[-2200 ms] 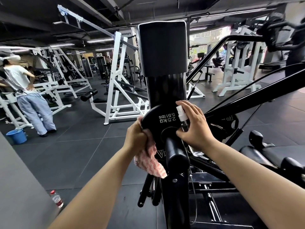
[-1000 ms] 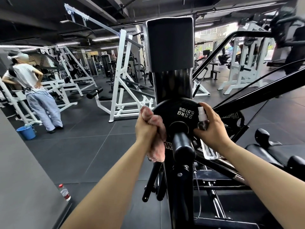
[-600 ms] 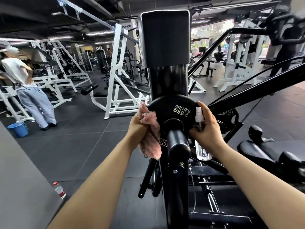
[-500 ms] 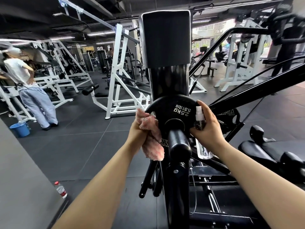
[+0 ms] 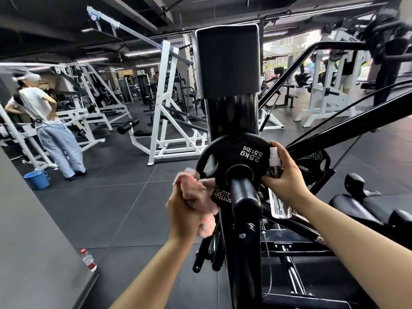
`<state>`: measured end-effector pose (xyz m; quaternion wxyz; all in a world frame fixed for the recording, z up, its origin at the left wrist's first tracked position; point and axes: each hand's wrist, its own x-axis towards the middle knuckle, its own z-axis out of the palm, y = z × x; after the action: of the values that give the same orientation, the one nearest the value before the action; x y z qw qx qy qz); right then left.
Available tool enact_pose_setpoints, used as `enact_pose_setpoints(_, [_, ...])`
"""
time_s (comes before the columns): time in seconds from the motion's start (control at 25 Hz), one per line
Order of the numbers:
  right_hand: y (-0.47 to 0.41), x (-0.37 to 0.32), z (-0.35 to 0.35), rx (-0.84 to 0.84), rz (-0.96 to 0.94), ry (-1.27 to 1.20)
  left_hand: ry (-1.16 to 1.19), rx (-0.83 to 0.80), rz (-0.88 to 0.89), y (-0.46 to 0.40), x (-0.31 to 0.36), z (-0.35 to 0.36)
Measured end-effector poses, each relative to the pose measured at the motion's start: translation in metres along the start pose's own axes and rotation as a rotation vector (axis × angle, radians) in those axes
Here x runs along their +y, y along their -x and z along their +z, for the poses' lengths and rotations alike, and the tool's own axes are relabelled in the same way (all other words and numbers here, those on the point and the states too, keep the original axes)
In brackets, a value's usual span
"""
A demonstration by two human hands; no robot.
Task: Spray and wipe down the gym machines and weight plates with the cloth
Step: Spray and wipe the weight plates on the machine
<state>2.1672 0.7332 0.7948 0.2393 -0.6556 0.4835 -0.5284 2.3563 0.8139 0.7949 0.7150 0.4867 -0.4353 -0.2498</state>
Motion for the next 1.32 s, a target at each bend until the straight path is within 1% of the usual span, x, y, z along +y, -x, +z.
enact_pose_setpoints(0.08, [0.002, 0.001, -0.001, -0.003, 0.029, -0.024, 0.241, -0.109, -0.109, -0.005, 0.011, 0.022])
enact_pose_setpoints(0.12, [0.003, 0.000, -0.002, 0.003, 0.036, -0.028, 0.284, -0.174, -0.182, -0.012, 0.011, 0.032])
enact_pose_setpoints(0.16, [0.005, -0.001, -0.003, 0.006, 0.043, -0.029, 0.240, -0.226, -0.251, -0.015, 0.010, 0.038])
enact_pose_setpoints(0.2, [0.006, -0.002, -0.003, 0.004, 0.045, -0.029, 0.155, -0.270, -0.262, -0.016, 0.006, 0.043])
enact_pose_setpoints(0.24, [0.007, -0.002, -0.004, -0.001, 0.043, -0.027, -0.021, -0.260, -0.153, -0.018, -0.003, 0.043])
enact_pose_setpoints(0.32, [0.008, 0.001, -0.004, -0.013, 0.034, -0.031, -0.518, -0.257, 0.244, -0.028, -0.016, 0.042])
enact_pose_setpoints(0.36, [0.007, 0.003, -0.004, -0.015, 0.029, -0.029, -0.729, -0.302, 0.383, -0.032, -0.027, 0.042])
enact_pose_setpoints(0.4, [0.006, 0.005, -0.004, -0.018, 0.031, -0.020, -0.892, -0.311, 0.499, -0.036, -0.035, 0.038])
enact_pose_setpoints(0.44, [0.006, 0.006, -0.004, -0.020, 0.031, -0.016, -1.012, -0.278, 0.654, -0.038, -0.046, 0.035])
enact_pose_setpoints(0.48, [0.006, 0.007, -0.003, -0.019, 0.033, -0.017, -1.180, -0.231, 0.764, -0.037, -0.051, 0.032])
enact_pose_setpoints(0.52, [0.006, 0.008, -0.002, -0.015, 0.030, -0.023, -1.195, -0.252, 0.747, -0.032, -0.052, 0.029])
enact_pose_setpoints(0.56, [0.006, 0.009, -0.002, -0.008, 0.029, -0.030, -1.103, -0.354, 0.710, -0.025, -0.054, 0.024])
enact_pose_setpoints(0.6, [0.006, 0.011, -0.001, -0.003, 0.027, -0.039, -1.026, -0.440, 0.717, -0.016, -0.065, 0.020])
enact_pose_setpoints(0.64, [0.007, 0.010, 0.000, 0.003, 0.026, -0.043, -1.068, -0.456, 0.652, -0.011, -0.074, 0.019])
enact_pose_setpoints(0.68, [0.007, 0.011, 0.001, 0.010, 0.020, -0.045, -1.110, -0.443, 0.603, -0.007, -0.084, 0.015])
enact_pose_setpoints(0.72, [0.007, 0.011, 0.001, 0.013, 0.009, -0.040, -1.149, -0.406, 0.613, -0.004, -0.091, 0.011])
enact_pose_setpoints(0.76, [0.007, 0.011, 0.000, 0.012, -0.003, -0.034, -1.136, -0.396, 0.706, -0.007, -0.106, 0.005])
enact_pose_setpoints(0.8, [0.008, 0.010, -0.002, 0.010, -0.008, -0.021, -1.152, -0.436, 0.701, 0.000, -0.111, -0.002])
enact_pose_setpoints(0.84, [0.009, 0.009, -0.004, 0.010, -0.015, 0.001, -1.172, -0.443, 0.768, 0.005, -0.116, -0.010])
enact_pose_setpoints(0.88, [0.010, 0.006, -0.007, 0.012, -0.029, 0.044, -1.107, -0.432, 0.742, 0.015, -0.109, -0.014])
enact_pose_setpoints(0.92, [0.011, 0.002, -0.010, 0.020, -0.075, 0.108, -0.988, -0.354, 0.726, 0.019, -0.101, -0.016])
enact_pose_setpoints(1.0, [0.007, -0.009, -0.015, 0.030, -0.242, 0.256, -0.823, -0.099, 0.548, -0.001, -0.079, -0.020])
enact_pose_setpoints(1.04, [0.002, -0.017, -0.016, 0.008, -0.328, 0.315, -0.709, -0.048, 0.482, -0.011, -0.055, -0.018])
enact_pose_setpoints(1.12, [-0.011, -0.029, -0.014, -0.082, -0.446, 0.384, -0.397, -0.175, 0.421, -0.040, -0.029, -0.001])
enact_pose_setpoints(1.16, [-0.015, -0.033, -0.012, -0.128, -0.474, 0.394, -0.328, -0.259, 0.395, -0.048, -0.008, 0.009])
enact_pose_setpoints(1.2, [-0.018, -0.034, -0.008, -0.156, -0.486, 0.390, -0.303, -0.296, 0.316, -0.058, 0.009, 0.020])
enact_pose_setpoints(1.24, [-0.020, -0.032, -0.005, -0.161, -0.493, 0.382, -0.287, -0.309, 0.300, -0.071, 0.010, 0.030])
enact_pose_setpoints(1.28, [-0.020, -0.028, -0.003, -0.148, -0.498, 0.373, -0.216, -0.351, 0.195, -0.083, 0.005, 0.034])
enact_pose_setpoints(1.32, [-0.020, -0.024, -0.001, -0.127, -0.506, 0.364, -0.212, -0.327, 0.120, -0.090, 0.000, 0.037])
